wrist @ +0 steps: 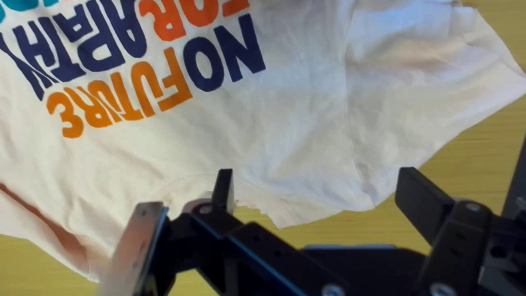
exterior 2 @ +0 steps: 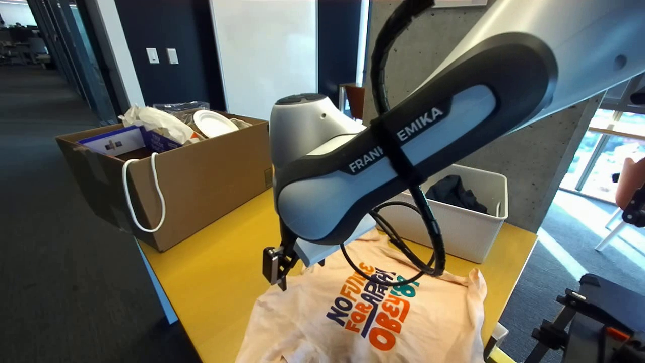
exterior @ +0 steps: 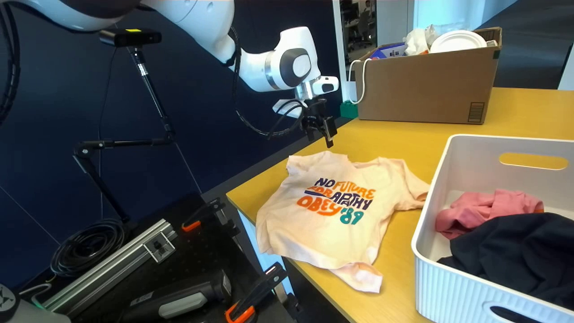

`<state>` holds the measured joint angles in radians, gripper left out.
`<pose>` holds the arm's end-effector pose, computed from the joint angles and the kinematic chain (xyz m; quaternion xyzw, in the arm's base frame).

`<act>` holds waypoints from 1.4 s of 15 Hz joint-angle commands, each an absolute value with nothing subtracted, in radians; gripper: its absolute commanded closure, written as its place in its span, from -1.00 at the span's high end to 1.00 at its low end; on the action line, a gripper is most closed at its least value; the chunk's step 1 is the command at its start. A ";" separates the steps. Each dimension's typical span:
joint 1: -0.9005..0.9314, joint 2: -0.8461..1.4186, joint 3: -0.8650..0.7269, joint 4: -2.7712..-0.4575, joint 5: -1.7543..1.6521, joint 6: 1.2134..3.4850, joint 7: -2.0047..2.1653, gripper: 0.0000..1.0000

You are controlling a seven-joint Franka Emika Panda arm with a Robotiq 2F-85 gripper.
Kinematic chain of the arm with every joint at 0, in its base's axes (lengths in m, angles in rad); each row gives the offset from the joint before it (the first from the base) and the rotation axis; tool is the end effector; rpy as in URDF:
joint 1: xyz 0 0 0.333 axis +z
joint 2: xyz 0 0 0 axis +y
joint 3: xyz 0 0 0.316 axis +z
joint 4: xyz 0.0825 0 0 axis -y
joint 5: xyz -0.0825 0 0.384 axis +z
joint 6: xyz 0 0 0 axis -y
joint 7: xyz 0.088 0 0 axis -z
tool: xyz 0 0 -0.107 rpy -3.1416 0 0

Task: Fold the T-shirt on the table

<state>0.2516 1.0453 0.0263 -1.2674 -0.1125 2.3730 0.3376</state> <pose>0.7209 0.1992 0.1202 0.9991 0.0025 0.0378 0.0185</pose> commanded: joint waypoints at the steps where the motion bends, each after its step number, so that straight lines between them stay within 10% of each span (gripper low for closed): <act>1: 0.268 1.121 0.038 -1.137 -0.075 2.296 0.293 1.00; 21: 0.329 1.351 0.056 -0.874 -0.100 2.021 0.060 1.00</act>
